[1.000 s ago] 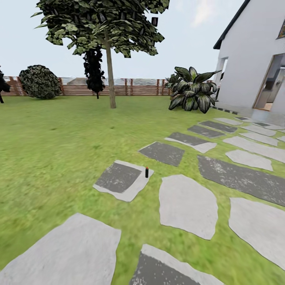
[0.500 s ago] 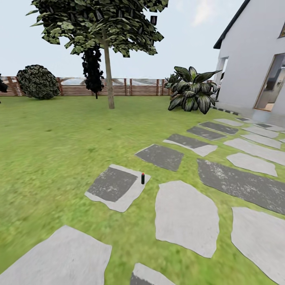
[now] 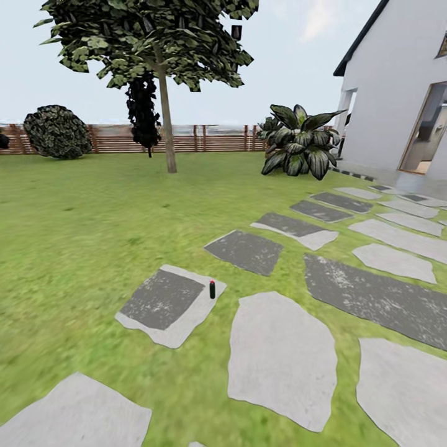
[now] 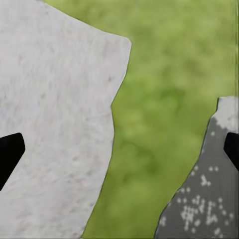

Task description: In the garden, pick up the pesticide atomizer on the floor and spray pesticide onto both trees until each tree trunk is fully covered.

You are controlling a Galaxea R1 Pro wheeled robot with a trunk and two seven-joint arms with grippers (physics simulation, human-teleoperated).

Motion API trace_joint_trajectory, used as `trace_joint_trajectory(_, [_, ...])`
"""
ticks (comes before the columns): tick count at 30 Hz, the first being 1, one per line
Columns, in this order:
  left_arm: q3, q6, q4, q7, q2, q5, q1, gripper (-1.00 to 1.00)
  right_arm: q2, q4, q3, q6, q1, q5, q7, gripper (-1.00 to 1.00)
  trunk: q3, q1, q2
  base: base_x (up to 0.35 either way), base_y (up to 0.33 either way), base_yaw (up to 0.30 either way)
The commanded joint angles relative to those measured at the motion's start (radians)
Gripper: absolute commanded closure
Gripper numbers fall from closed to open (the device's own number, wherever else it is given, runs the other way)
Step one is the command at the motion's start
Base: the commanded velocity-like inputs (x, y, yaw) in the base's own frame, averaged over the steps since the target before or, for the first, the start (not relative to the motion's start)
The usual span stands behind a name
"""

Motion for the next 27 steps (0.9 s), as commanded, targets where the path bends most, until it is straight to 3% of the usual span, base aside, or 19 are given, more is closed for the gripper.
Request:
trace_joint_trajectory(1, [0.0,0.0,0.0,0.0,0.0,0.0,0.0,-1.0,0.0,0.0,0.0,0.0,0.0,0.0,0.0,-1.0,0.0,0.0,0.0,0.223,-0.262,0.0])
trace_joint_trajectory(27, [0.0,0.0,0.0,0.001,0.002,0.0,0.0,-1.0,0.0,0.0,0.0,0.0,0.0,0.0,0.0,-1.0,0.0,0.0,0.0,0.226,-0.261,0.0])
